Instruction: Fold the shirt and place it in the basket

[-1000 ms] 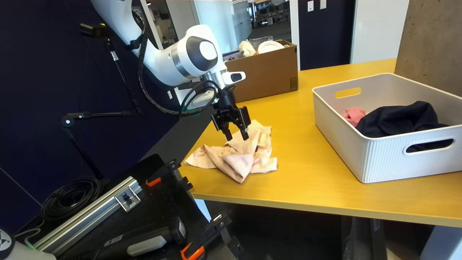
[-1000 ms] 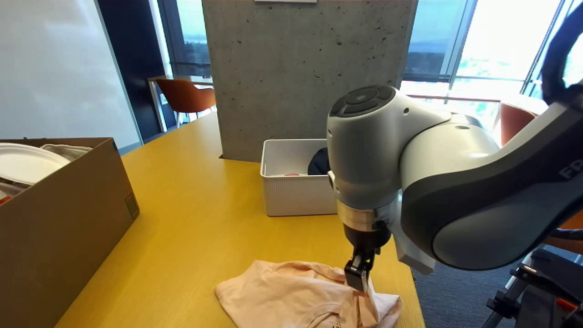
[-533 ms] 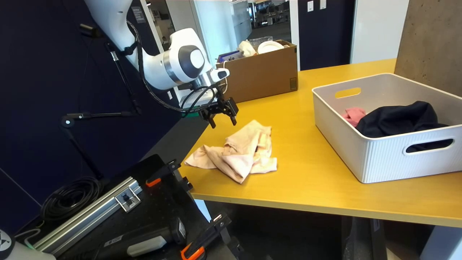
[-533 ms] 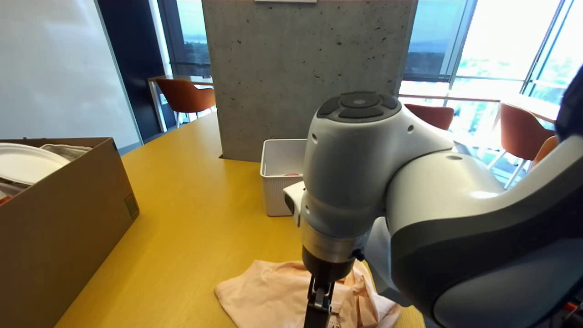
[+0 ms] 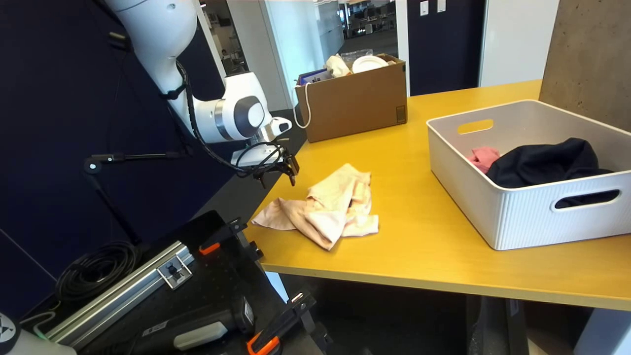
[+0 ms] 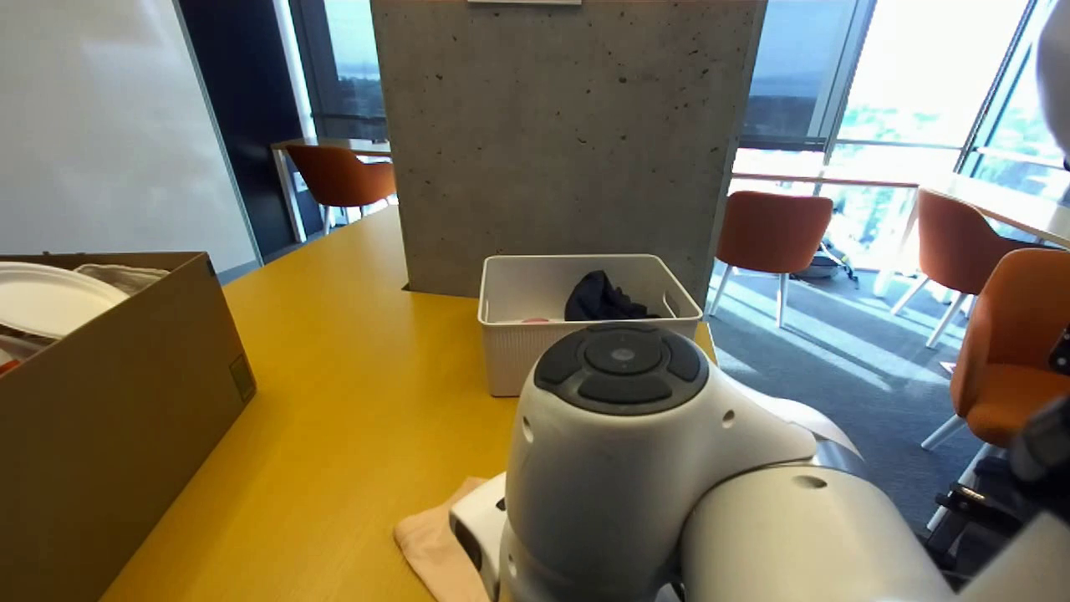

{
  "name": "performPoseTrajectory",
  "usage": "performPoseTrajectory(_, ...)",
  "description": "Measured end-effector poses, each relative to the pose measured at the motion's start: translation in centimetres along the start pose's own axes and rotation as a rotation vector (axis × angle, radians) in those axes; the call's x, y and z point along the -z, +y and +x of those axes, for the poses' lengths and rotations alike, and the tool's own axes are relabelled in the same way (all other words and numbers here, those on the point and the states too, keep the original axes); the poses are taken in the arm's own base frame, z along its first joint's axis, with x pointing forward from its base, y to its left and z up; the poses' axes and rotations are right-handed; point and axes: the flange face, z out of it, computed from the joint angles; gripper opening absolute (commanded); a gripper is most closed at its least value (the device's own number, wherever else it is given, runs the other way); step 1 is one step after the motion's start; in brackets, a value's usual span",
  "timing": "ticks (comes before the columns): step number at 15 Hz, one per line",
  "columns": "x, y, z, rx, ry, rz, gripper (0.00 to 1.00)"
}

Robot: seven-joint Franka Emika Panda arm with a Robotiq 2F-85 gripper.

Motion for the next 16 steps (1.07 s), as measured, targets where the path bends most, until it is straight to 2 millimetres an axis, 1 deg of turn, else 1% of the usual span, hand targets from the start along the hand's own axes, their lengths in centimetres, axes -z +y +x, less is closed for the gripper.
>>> performPoseTrajectory(2,0.5,-1.8,-0.3,-0.012,-0.012,-0.002,1.0)
performPoseTrajectory(4,1.6,-3.5,-1.0,-0.031,-0.031,-0.01,1.0)
performPoseTrajectory(6,2.3,-4.5,-2.0,-0.058,-0.069,-0.008,1.0)
performPoseTrajectory(8,2.7,-4.6,-3.5,-0.092,-0.114,-0.003,1.0)
performPoseTrajectory(9,2.7,-4.2,-4.3,-0.104,-0.137,-0.003,1.0)
performPoseTrajectory(10,2.7,-4.0,-4.7,-0.109,-0.142,-0.004,1.0)
performPoseTrajectory(16,2.5,-4.2,-4.6,-0.104,-0.144,-0.002,1.0)
